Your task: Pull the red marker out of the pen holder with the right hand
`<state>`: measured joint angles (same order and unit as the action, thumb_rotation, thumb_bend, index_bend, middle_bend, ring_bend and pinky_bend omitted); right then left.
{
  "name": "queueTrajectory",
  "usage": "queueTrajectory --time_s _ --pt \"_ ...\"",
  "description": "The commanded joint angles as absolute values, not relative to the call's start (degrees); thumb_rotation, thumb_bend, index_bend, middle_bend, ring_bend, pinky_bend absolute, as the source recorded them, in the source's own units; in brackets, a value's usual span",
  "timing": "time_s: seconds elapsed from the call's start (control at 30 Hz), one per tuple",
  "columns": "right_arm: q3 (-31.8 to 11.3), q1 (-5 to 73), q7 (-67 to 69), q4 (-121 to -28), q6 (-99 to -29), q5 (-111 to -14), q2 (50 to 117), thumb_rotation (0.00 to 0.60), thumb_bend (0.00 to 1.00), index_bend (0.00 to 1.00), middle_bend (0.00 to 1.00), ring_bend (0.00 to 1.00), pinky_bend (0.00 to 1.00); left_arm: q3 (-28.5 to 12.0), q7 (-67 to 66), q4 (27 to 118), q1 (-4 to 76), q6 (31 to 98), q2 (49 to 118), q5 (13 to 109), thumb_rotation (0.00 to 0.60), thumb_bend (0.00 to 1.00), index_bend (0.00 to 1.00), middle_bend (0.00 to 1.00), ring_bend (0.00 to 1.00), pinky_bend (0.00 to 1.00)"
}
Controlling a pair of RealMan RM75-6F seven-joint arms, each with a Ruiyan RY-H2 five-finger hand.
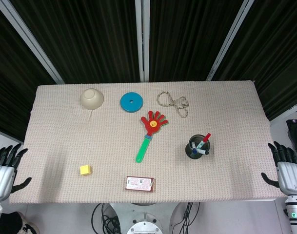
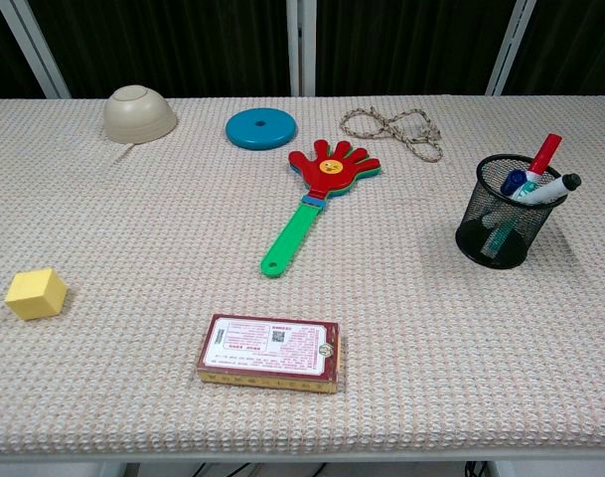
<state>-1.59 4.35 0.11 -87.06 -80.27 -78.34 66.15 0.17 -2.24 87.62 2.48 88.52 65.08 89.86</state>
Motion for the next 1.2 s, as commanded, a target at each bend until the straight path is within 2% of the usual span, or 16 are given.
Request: queueTrajectory --time_s 0.03,0.43,0.77,0.97,1.2 --pt "-1.6 4.0 0.6 -86.9 -80.4 -78.5 66.2 0.6 0.15 0.0 0.0 0.0 0.0 0.2 -2.6 87.8 2.6 88.6 65.0 90.2 0.6 0.16 0.13 0.04 0.0 0.06" --pt "-3.5 6.9 1.6 -89.8 -76.7 -79.4 63.5 0.6 0.15 0.0 0.0 0.0 0.0 -0.3 -4.2 89.7 3.4 88.0 64.4 90.5 0.6 0.16 0.13 0.04 0.0 0.06" --pt "-8.0 17.4 -2.7 -96.1 -64.3 -77.2 61.2 0.6 0.15 0.0 0.0 0.0 0.0 0.3 -2.3 87.8 3.4 87.1 65.6 90.4 0.6 0.16 0.13 0.04 0.0 0.06" --pt "-11.6 26.2 -6.6 -96.1 -53.9 -70.6 63.7 0.6 0.15 0.0 0.0 0.0 0.0 0.2 -1.1 86.9 3.4 87.2 65.7 90.1 0.6 0.16 0.13 0.04 0.0 0.06" --pt "-12.7 32.6 -11.2 -95.3 -47.9 -63.8 67.5 0.6 0.16 0.0 0.0 0.0 0.0 -0.1 -0.1 86.6 3.5 87.2 65.4 89.9 0.6 0.16 0.13 0.04 0.0 0.06"
